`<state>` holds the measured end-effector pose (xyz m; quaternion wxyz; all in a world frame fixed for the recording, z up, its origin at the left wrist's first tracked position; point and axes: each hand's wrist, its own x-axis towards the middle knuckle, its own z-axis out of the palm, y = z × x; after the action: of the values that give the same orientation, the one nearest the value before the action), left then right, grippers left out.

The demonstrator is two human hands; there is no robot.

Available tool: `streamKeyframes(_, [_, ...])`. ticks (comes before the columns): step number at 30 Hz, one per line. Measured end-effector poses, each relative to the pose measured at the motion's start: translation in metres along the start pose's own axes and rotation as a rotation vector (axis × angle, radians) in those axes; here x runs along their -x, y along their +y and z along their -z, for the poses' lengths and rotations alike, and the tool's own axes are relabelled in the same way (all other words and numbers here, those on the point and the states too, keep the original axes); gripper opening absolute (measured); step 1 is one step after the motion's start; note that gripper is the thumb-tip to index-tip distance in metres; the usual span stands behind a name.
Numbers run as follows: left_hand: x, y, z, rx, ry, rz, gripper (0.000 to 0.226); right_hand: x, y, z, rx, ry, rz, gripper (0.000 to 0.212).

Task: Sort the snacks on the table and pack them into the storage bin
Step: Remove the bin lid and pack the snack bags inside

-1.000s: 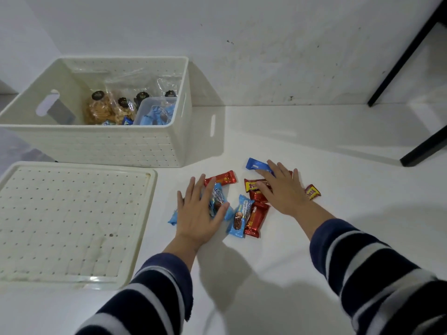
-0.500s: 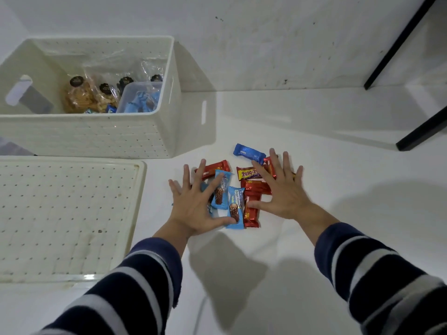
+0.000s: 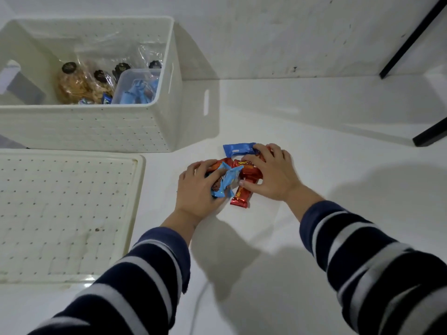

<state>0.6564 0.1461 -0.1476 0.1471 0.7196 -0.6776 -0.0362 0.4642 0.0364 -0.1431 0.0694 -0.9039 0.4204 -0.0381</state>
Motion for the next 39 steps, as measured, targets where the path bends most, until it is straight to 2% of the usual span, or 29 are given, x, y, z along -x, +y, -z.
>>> streamKeyframes(4, [0.011, -0.009, 0.002, 0.035, 0.065, 0.03, 0.048, 0.001, -0.005, 0.0, -0.025, 0.027, -0.028, 0.062])
streamKeyframes(8, [0.02, -0.016, -0.001, 0.022, 0.091, 0.057, 0.055, -0.009, -0.008, 0.006, -0.029, -0.014, -0.007, 0.062])
streamKeyframes(15, [0.023, -0.014, 0.001, 0.127, 0.085, 0.14, 0.051, 0.002, -0.023, 0.003, -0.11, 0.027, -0.093, 0.044])
streamKeyframes(19, [0.029, -0.011, 0.006, 0.18, 0.076, 0.203, 0.05, 0.016, -0.036, 0.001, -0.125, 0.082, -0.173, 0.041])
streamKeyframes(24, [0.038, -0.003, 0.018, 0.305, 0.063, 0.333, 0.048, 0.026, -0.045, 0.003, -0.185, 0.075, -0.205, 0.036])
streamKeyframes(31, [0.05, 0.002, 0.028, 0.392, 0.067, 0.42, 0.046, 0.035, -0.049, 0.007, -0.184, 0.07, -0.252, 0.03])
streamKeyframes(39, [0.039, 0.008, 0.063, 0.427, 0.189, 0.406, 0.042, 0.025, -0.053, 0.049, -0.32, 0.173, -0.334, 0.017])
